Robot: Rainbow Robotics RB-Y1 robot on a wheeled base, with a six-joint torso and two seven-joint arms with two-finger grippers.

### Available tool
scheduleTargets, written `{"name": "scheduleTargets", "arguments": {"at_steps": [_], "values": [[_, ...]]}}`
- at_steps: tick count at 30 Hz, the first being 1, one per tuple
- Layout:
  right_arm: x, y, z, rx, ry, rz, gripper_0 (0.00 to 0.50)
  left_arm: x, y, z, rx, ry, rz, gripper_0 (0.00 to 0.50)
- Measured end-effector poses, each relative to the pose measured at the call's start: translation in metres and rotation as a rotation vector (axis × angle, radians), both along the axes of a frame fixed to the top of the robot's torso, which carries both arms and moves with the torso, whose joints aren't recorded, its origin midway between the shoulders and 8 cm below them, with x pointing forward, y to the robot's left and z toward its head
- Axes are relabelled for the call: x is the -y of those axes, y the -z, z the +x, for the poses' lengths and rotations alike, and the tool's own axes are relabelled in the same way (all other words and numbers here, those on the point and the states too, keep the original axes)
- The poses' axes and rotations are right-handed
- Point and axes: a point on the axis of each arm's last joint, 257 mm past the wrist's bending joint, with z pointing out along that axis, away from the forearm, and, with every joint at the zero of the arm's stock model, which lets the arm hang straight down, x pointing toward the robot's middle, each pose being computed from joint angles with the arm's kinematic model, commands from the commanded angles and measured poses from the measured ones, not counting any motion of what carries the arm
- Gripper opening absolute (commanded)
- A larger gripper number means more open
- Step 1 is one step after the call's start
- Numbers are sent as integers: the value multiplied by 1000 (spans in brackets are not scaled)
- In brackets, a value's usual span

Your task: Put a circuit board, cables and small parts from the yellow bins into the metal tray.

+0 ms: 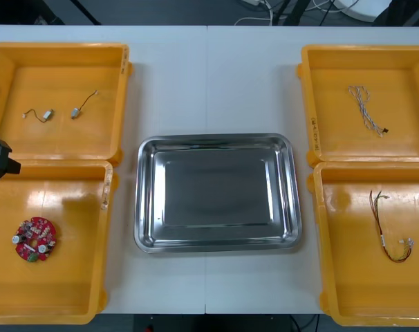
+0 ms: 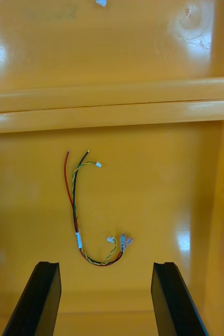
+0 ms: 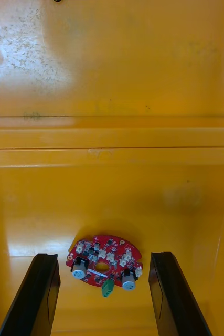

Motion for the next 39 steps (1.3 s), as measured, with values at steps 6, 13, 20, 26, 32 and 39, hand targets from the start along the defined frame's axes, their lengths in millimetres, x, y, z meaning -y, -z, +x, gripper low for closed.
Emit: {"name": "scheduleTargets", "arguments": {"at_steps": [6, 13, 20, 26, 32, 39], "values": [[0, 0, 0, 0, 0, 0, 500, 0, 0, 0, 0, 0, 0, 500], [0, 0, 0, 0, 0, 0, 500, 0, 0, 0, 0, 0, 0, 500], [0, 0, 0, 0, 0, 0, 500, 0, 0, 0, 0, 0, 0, 500], [0, 0, 0, 0, 0, 0, 500, 0, 0, 0, 0, 0, 0, 500], [0, 0, 0, 0, 0, 0, 500, 0, 0, 0, 0, 0, 0, 500], [0, 0, 0, 0, 0, 0, 500, 0, 0, 0, 0, 0, 0, 500]]}}
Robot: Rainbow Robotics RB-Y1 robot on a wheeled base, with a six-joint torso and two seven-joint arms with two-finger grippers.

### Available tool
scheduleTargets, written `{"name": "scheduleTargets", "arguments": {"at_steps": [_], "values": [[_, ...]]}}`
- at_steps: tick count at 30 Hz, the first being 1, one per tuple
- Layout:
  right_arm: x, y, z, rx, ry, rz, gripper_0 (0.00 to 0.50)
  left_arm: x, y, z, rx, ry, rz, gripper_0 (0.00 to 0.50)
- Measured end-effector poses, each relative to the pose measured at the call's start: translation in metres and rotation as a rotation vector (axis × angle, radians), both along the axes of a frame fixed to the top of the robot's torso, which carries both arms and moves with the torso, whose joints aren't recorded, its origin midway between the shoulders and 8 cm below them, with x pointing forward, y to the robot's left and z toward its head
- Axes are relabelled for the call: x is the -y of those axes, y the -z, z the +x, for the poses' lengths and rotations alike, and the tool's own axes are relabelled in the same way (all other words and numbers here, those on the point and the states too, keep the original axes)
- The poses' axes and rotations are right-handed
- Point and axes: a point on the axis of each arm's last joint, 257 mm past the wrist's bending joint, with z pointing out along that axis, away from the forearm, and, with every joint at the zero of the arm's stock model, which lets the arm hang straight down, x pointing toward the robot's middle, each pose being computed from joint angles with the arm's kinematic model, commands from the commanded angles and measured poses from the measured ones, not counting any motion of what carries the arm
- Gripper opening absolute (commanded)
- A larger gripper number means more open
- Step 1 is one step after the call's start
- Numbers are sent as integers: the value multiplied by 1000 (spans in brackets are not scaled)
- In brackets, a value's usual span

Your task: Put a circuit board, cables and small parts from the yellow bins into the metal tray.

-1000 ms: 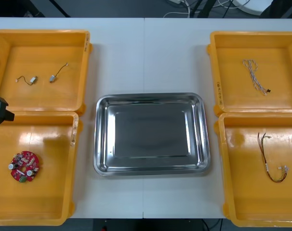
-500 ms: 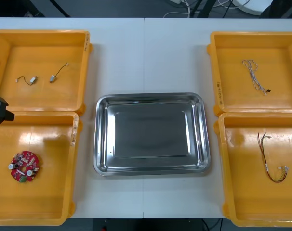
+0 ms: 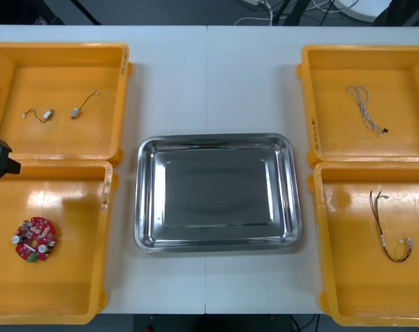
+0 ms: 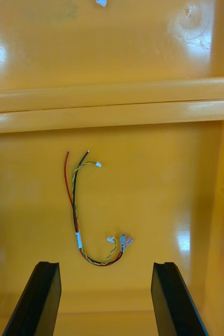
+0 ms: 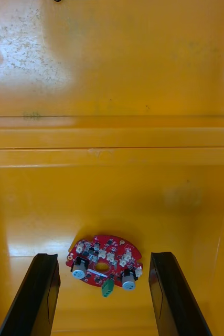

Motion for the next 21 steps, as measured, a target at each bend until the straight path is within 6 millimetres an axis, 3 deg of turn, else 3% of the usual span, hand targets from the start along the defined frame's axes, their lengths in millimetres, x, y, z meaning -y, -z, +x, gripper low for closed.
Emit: {"name": "scheduleTargets", "arguments": {"at_steps": [21], "values": [[0, 0, 0, 0, 0, 0, 500, 0, 0, 0, 0, 0, 0, 500]]}}
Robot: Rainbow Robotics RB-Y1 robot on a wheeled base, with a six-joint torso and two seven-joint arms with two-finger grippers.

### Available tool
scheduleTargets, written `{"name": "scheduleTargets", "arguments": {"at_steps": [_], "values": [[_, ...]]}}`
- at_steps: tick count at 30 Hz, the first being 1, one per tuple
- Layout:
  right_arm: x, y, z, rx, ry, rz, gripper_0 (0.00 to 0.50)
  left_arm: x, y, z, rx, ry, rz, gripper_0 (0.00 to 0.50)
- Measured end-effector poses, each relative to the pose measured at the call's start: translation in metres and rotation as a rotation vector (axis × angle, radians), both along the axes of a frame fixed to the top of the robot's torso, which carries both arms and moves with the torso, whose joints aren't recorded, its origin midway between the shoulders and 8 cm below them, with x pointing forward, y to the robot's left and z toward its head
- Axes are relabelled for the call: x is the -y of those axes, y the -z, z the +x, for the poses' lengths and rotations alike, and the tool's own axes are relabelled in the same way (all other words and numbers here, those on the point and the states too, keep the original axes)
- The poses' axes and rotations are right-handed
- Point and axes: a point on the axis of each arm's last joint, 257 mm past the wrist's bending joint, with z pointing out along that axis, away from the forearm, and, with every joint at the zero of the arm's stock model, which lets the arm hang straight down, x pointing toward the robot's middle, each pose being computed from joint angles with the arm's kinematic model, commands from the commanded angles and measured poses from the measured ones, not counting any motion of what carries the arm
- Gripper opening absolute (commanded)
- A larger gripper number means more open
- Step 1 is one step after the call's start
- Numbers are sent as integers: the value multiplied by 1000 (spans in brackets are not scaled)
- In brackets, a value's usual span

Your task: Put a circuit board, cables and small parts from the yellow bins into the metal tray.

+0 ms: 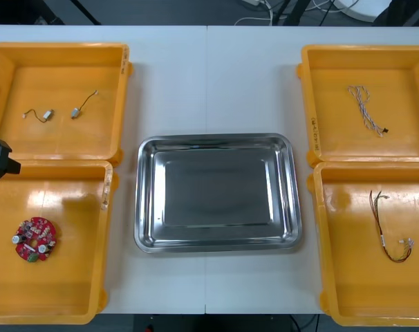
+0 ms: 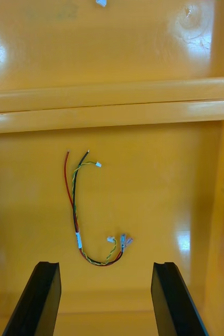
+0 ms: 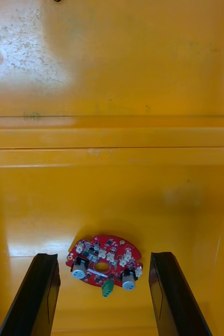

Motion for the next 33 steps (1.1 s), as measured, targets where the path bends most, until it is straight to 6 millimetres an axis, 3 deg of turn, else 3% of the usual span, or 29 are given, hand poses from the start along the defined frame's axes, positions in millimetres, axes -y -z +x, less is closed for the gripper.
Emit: {"name": "scheduleTargets", "arguments": {"at_steps": [33], "values": [[0, 0, 0, 0, 0, 0, 500, 0, 0, 0, 0, 0, 0, 500]]}}
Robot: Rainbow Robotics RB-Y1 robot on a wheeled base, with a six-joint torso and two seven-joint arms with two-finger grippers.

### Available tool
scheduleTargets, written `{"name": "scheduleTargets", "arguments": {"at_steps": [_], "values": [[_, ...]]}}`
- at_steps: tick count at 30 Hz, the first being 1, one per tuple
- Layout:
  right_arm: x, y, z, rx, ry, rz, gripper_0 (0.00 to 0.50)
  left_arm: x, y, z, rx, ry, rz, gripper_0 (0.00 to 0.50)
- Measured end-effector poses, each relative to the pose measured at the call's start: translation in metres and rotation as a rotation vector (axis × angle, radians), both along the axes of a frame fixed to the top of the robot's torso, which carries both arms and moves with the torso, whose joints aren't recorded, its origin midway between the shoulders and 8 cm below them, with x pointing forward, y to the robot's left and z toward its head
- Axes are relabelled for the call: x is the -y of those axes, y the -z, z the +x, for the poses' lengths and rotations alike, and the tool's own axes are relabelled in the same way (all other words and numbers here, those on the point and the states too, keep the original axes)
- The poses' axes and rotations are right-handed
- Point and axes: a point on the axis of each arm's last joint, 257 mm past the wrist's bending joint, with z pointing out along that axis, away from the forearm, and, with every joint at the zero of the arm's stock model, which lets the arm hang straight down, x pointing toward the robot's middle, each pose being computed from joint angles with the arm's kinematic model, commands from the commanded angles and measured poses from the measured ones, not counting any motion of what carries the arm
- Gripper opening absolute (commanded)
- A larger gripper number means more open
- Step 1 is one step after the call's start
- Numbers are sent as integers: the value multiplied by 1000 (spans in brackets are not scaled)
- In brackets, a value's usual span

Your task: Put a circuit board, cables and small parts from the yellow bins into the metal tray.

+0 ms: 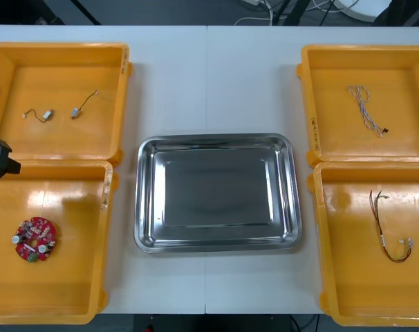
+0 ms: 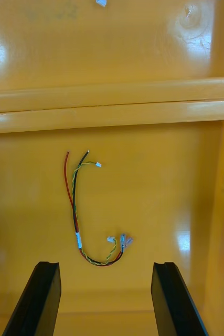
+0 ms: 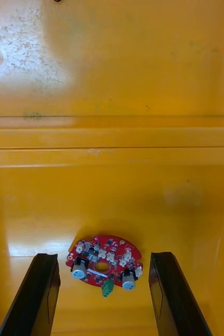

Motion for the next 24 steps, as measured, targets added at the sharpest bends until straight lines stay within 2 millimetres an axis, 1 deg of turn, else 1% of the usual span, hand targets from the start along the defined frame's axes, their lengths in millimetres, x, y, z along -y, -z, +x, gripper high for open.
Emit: {"name": "scheduleTargets", "arguments": {"at_steps": [24], "values": [[0, 0, 0, 0, 0, 0, 500, 0, 0, 0, 0, 0, 0, 500]]}}
